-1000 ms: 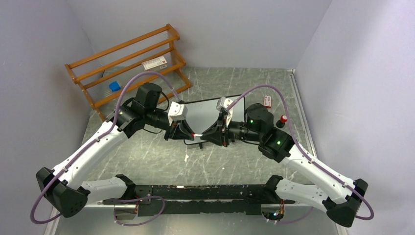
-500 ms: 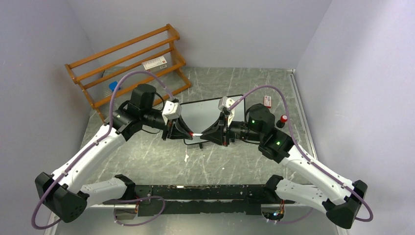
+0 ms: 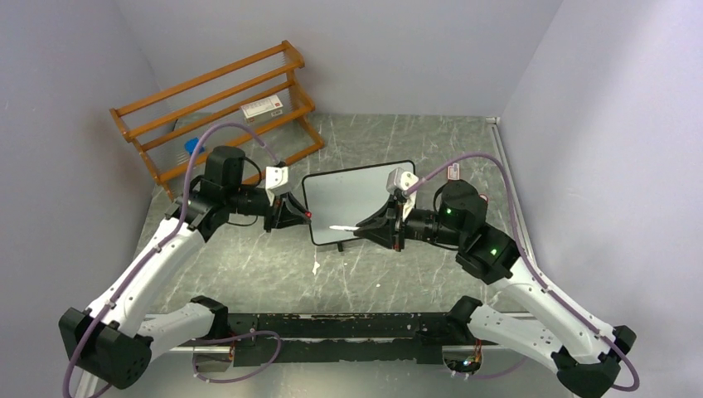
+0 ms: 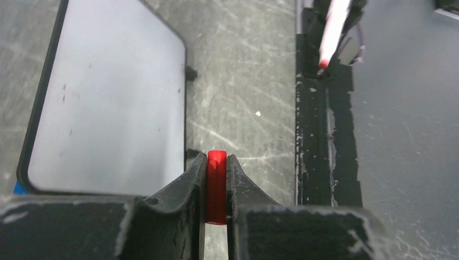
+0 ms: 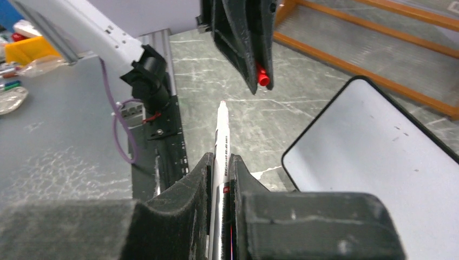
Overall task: Write a sentence on the whiteboard
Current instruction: Open the pen cap, then place the pen cap at the center of the board.
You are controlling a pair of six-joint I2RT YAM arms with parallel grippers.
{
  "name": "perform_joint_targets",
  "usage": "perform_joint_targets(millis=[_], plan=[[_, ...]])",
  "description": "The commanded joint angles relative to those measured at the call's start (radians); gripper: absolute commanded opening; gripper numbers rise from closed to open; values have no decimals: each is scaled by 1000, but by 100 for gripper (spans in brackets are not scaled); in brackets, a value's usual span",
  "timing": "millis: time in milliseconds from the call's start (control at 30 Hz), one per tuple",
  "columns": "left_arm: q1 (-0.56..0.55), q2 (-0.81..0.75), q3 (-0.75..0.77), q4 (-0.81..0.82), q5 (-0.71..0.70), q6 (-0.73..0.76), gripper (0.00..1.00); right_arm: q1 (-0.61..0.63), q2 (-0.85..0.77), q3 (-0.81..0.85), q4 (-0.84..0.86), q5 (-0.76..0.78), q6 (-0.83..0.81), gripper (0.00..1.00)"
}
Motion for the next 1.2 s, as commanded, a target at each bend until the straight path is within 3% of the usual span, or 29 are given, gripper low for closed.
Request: perform_joint_targets(millis=[0, 300, 533, 833, 1167], plan=[[15, -72, -93, 162, -217, -162, 5, -5, -26, 29, -74, 123, -49, 0], [17, -118, -226, 221, -842, -480, 5, -4, -77, -42, -6, 287, -37, 0], [17, -54, -323, 239, -1087, -628, 6, -4, -93, -58, -5, 336, -40, 0], [17, 55, -389, 356, -1177, -773, 7, -4, -127, -81, -5, 430, -20, 0], [17, 162, -462, 487, -1205, -848, 6, -5, -141, -86, -1, 427, 8, 0]])
